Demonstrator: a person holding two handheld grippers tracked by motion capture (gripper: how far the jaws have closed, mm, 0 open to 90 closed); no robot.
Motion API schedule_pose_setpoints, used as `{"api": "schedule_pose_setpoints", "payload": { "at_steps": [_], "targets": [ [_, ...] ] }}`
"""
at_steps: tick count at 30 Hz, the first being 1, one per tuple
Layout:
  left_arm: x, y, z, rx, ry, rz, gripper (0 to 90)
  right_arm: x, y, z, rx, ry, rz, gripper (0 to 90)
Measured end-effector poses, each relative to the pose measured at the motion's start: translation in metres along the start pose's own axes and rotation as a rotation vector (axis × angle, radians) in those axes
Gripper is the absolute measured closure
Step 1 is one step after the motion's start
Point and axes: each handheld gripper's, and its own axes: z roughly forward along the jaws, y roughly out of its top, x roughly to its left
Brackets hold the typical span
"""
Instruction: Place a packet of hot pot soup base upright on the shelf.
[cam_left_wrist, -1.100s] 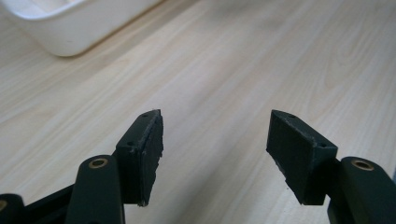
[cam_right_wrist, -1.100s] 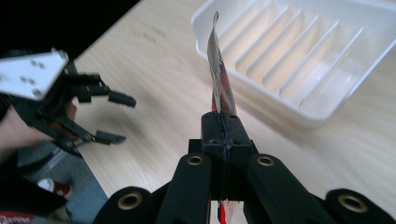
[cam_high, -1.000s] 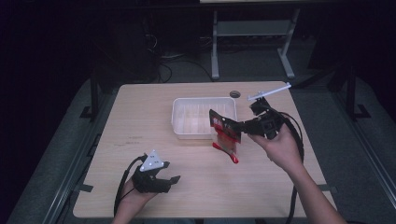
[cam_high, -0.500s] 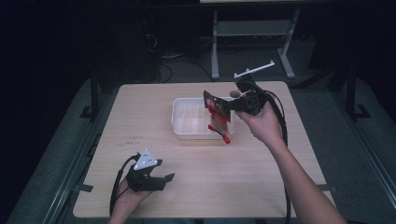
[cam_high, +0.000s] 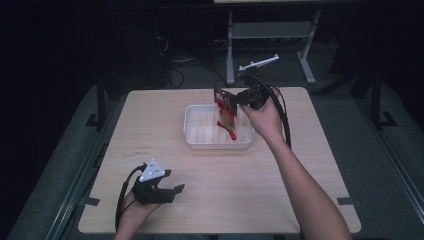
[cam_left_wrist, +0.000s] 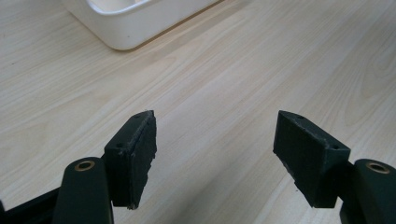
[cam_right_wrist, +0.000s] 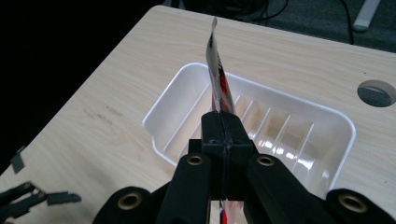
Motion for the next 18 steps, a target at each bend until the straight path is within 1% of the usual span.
{"api": "schedule_pose_setpoints", "payload": {
  "at_steps": [1,2,4,6,8,10,14,16,18],
  "targets": [
    [0.000,0.000,0.000,-0.001,0.000,0.000,29.6,-0.001,0.001,0.003,0.002,-0.007,0.004,89.3],
    [0.000,0.000,-0.001,-0.001,0.001,0.003,29.7,-0.003,0.004,0.007,0.003,-0.023,0.020,89.3],
    [0.001,0.000,-0.001,-0.007,0.000,0.001,29.9,-0.004,0.005,0.008,0.002,-0.024,0.022,89.4],
    [0.001,0.000,-0.001,-0.008,-0.001,0.002,30.0,-0.008,0.006,0.012,0.000,-0.041,0.037,89.3],
    [0.001,0.000,-0.002,-0.011,-0.001,0.003,30.0,-0.012,0.007,0.015,0.001,-0.048,0.056,89.3],
    [0.001,0.000,-0.002,-0.011,0.000,0.003,30.1,-0.015,0.008,0.018,0.004,-0.059,0.060,89.3],
    [0.001,0.000,-0.002,-0.017,0.001,0.002,30.2,-0.018,0.009,0.025,0.010,-0.068,0.071,89.3],
    [0.001,0.000,-0.002,-0.017,0.002,0.002,30.3,-0.018,0.010,0.029,0.018,-0.065,0.083,89.3],
    [0.002,0.000,-0.003,-0.018,0.002,0.001,30.4,-0.017,0.011,0.033,0.020,-0.065,0.083,89.2]
  ]
}}
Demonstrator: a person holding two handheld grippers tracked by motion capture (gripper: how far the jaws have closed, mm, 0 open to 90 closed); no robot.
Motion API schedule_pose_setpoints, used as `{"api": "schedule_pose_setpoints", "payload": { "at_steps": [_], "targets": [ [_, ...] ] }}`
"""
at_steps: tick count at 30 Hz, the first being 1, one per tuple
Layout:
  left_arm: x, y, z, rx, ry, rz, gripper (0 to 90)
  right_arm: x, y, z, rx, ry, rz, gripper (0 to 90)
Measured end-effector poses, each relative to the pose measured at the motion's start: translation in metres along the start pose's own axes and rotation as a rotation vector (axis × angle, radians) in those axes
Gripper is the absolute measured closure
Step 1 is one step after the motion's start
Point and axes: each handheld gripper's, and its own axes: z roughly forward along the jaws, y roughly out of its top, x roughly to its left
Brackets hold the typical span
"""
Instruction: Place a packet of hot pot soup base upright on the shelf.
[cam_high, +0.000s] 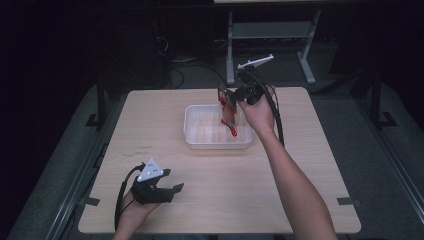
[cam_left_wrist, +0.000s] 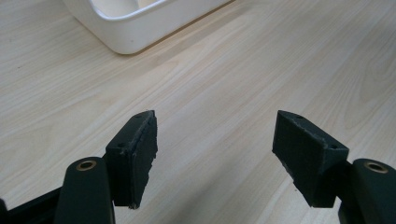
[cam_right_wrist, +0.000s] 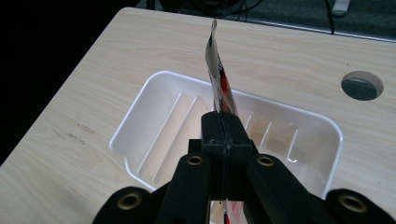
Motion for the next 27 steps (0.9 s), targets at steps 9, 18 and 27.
{"api": "schedule_pose_setpoints", "payload": {
  "at_steps": [9,18,27],
  "targets": [
    [0.000,0.000,-0.001,-0.005,0.000,0.000,30.6,0.012,0.006,0.017,-0.006,0.012,0.003,89.1],
    [0.001,0.000,-0.001,-0.011,0.003,-0.005,30.7,0.017,0.006,0.036,-0.005,0.049,0.042,89.0],
    [0.001,0.000,-0.001,-0.009,0.004,-0.001,30.8,0.019,0.001,0.050,-0.002,0.046,0.053,88.9]
  ]
}}
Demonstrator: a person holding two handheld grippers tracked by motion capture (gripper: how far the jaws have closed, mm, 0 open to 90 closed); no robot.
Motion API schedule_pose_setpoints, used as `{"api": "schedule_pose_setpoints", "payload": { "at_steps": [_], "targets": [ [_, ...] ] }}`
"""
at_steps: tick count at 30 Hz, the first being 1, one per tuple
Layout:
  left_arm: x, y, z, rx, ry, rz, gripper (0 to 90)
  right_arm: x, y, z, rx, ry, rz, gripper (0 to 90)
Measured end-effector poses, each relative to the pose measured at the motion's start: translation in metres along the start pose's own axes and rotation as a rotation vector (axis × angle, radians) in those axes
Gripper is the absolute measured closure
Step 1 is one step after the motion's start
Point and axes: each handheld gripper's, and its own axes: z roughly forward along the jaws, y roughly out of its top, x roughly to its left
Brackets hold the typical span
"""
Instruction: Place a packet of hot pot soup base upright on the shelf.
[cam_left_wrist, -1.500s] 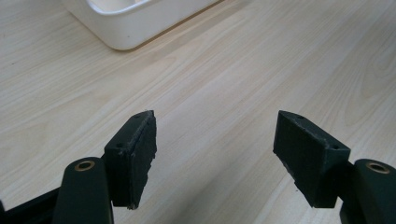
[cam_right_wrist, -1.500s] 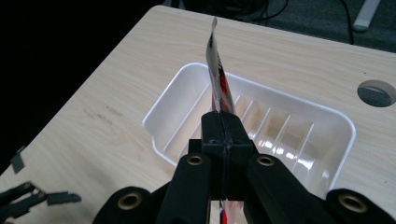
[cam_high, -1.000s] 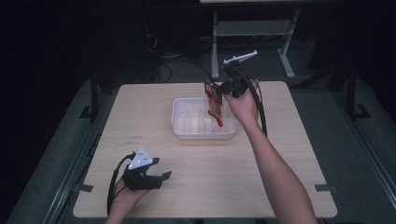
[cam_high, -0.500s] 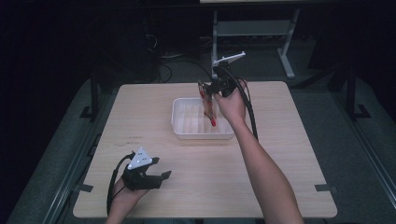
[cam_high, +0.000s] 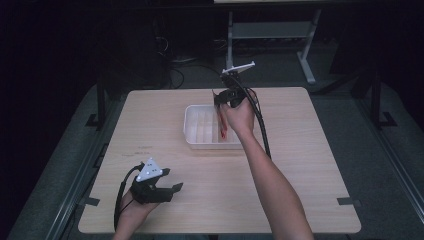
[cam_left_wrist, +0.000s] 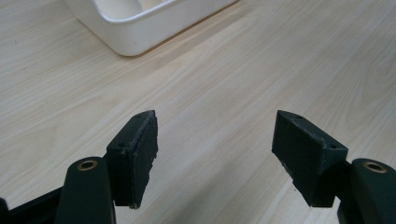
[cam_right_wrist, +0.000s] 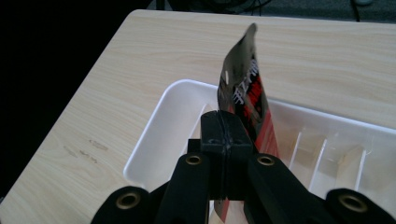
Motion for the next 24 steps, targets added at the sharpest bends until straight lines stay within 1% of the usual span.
{"api": "schedule_pose_setpoints", "payload": {
  "at_steps": [3,8,15,19,24],
  "targets": [
    [0.001,0.000,0.000,0.001,0.000,0.000,30.8,-0.002,-0.003,0.003,0.008,0.005,0.002,88.7],
    [0.000,0.000,0.000,0.003,0.000,0.002,30.9,-0.003,-0.008,0.005,0.017,0.006,-0.016,88.5],
    [0.001,0.000,0.000,0.002,0.002,0.000,31.0,-0.008,-0.014,0.003,0.034,0.004,-0.034,87.6],
    [0.001,0.000,0.000,0.004,0.004,0.002,30.9,-0.013,-0.017,0.002,0.042,0.013,-0.030,86.3],
    [0.002,0.000,0.000,0.004,0.005,-0.004,30.9,-0.014,-0.020,0.000,0.055,0.014,-0.048,85.6]
  ]
}}
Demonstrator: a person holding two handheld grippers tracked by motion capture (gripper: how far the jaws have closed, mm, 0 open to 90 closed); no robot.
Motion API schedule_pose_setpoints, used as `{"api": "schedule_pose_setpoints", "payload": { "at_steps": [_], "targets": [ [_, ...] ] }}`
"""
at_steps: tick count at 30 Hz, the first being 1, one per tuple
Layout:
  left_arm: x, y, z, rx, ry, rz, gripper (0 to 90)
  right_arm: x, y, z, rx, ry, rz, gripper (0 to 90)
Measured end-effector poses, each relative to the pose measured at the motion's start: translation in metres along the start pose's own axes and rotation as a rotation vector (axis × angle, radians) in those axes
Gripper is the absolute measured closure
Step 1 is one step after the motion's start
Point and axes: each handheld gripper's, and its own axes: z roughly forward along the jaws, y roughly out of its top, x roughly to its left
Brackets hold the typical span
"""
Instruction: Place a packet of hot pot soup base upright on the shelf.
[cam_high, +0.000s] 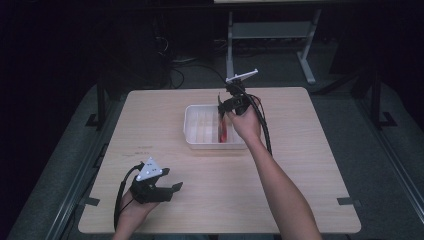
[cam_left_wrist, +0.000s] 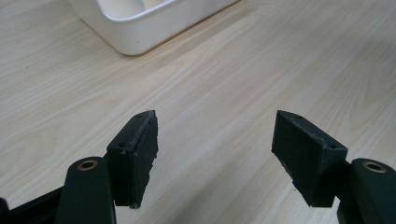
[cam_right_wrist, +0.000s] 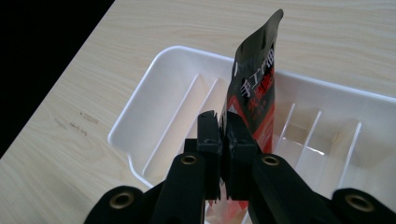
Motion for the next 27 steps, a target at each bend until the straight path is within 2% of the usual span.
{"api": "schedule_pose_setpoints", "payload": {
  "at_steps": [18,27],
  "targets": [
    [-0.001,0.000,0.002,0.008,-0.001,0.006,30.9,0.000,-0.009,-0.003,0.033,0.013,-0.035,81.0],
    [0.000,0.000,0.002,0.010,-0.001,0.003,30.9,0.002,-0.011,-0.005,0.044,0.009,-0.068,77.5]
  ]
}}
